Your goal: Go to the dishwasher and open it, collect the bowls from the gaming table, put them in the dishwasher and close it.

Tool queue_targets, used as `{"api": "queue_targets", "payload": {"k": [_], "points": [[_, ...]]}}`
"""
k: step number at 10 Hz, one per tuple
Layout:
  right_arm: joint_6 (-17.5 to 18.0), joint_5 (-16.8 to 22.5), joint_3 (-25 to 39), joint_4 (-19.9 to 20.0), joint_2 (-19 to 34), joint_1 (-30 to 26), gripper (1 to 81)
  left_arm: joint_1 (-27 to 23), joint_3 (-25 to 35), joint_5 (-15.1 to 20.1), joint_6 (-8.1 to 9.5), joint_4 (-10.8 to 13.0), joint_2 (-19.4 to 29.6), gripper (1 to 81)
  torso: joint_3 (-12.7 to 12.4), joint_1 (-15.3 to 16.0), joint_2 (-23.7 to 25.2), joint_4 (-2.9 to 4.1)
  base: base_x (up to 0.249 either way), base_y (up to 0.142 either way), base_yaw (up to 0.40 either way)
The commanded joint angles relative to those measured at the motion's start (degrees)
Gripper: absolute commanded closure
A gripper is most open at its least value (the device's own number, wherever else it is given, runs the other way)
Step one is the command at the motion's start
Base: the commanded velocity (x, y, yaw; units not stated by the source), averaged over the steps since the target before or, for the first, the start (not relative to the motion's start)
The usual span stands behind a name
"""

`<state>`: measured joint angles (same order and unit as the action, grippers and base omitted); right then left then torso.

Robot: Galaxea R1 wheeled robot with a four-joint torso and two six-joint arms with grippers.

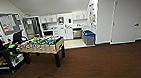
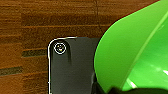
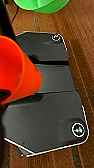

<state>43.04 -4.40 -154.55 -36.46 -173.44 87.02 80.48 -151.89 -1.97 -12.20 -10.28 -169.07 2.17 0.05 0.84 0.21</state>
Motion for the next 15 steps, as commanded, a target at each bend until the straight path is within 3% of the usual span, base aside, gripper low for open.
{"api": "queue_targets", "payload": {"k": [1, 9, 15], "points": [[-0.2, 1.8, 0.2, -0.8, -0.1, -3.5, 81.1, -3.1, 0.0, 2.9, -0.19, -0.2, 0.7, 81.1, 0.0, 0.0, 0.0, 0.00, 0.000, 0.000, 0.000], [-0.2, 1.9, 0.3, -1.0, -0.1, -3.4, 81.1, -3.1, 0.1, 2.9, -0.19, 0.0, 0.5, 81.1, 0.0, 0.0, 0.0, 0.00, 0.000, 0.000, 0.000], [-0.2, 1.8, 0.2, -1.1, -0.1, -3.2, 81.1, -3.0, 0.1, 2.9, -0.28, 0.0, 0.4, 81.1, 0.0, -0.1, 0.1, 0.00, 0.093, 0.000, 0.000]]}}
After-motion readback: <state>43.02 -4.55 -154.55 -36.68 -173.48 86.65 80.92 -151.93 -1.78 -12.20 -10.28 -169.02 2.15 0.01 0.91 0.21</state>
